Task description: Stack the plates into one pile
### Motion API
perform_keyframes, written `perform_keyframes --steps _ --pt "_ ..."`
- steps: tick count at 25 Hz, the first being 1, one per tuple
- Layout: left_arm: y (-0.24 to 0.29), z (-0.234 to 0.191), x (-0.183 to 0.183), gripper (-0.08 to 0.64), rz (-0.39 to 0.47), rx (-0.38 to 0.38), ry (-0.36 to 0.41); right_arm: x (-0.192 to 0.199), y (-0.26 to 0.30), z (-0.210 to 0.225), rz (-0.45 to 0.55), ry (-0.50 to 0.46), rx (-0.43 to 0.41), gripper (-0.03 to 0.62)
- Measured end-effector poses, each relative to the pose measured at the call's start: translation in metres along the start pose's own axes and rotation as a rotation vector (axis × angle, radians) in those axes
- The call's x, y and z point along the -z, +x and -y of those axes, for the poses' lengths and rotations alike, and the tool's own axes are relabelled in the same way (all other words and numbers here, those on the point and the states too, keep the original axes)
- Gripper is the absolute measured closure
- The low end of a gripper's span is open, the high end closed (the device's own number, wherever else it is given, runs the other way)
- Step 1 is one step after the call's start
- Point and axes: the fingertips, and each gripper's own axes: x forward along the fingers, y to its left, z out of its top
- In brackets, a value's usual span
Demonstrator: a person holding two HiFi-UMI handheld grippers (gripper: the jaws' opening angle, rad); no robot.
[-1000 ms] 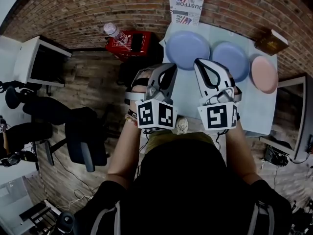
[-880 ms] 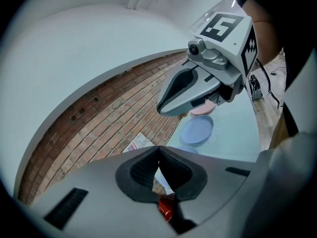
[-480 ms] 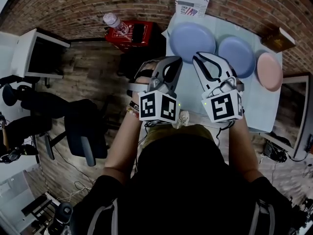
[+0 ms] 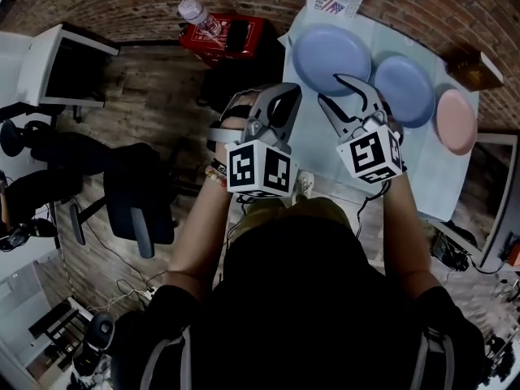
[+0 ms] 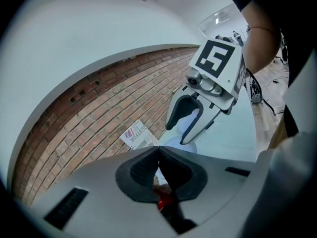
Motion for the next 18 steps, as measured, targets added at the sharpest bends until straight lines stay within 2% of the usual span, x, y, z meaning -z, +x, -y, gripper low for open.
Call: perform_keyframes --steps 4,8,11,14,18 --pt "-0.007 -0.003 0.011 0.538 -0.009 -0.007 -0.024 0.015 0.026 -0.012 -0.049 0.000 -0.048 0.397" --pt "-0.014 -0.003 0.017 0.538 -0.016 -0.009 -0.036 0.057 0.057 -0.031 -0.166 -0.018 -0.099 0.397" --pt "-0.018 -0.006 0.019 0.538 -0.016 -0.007 -0.027 0.084 0.072 -0.041 -0.236 0.014 -0.133 0.397" --pt "-0.018 -0.013 0.026 0.538 -0.018 -0.012 -0.040 0.095 0.087 -0.039 -0.268 0.049 -0.132 0.397" --pt "-0.019 -0.013 0.034 0.538 -0.018 -0.004 -0.053 0.113 0.107 -0.040 -0.325 0.023 -0.128 0.397"
